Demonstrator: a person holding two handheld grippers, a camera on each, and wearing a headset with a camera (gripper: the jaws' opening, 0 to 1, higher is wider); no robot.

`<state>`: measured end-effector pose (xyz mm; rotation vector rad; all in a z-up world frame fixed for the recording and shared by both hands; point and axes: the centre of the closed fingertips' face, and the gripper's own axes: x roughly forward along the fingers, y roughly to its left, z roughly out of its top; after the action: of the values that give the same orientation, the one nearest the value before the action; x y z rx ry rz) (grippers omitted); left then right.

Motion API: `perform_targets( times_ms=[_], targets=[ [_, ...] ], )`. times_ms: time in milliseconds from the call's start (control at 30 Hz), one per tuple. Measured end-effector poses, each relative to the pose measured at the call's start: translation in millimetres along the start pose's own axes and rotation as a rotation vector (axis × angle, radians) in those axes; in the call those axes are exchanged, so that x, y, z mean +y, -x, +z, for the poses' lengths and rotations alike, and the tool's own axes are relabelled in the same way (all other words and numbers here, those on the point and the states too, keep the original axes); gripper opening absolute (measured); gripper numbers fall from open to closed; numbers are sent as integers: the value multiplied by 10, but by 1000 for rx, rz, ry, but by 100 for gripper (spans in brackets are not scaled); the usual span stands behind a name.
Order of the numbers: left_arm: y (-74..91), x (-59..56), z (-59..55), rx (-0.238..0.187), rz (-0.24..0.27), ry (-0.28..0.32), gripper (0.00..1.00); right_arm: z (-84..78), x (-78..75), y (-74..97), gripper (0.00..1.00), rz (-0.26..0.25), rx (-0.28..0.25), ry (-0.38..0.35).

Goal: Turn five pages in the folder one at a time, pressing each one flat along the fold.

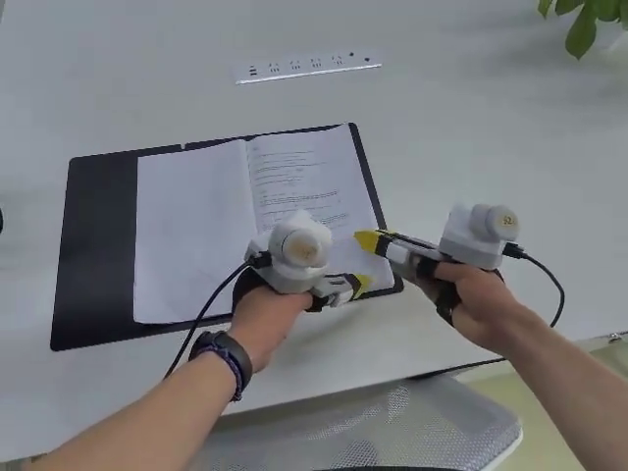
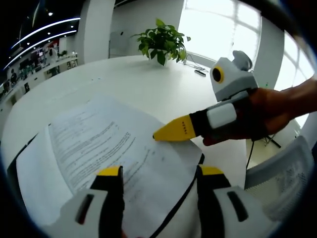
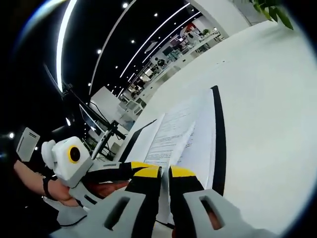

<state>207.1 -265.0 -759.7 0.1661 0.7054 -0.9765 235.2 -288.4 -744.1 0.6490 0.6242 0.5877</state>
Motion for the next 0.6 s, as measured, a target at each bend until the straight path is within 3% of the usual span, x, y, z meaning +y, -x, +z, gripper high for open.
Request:
perform_targets(
  times_ms=[167, 600],
  targets=[
    [184, 91, -11, -20, 22, 15, 61, 8, 151, -66, 0, 15, -3, 12],
    [737, 429, -160, -60, 104, 67, 62, 57, 558, -271, 0, 66, -37, 14]
  ],
)
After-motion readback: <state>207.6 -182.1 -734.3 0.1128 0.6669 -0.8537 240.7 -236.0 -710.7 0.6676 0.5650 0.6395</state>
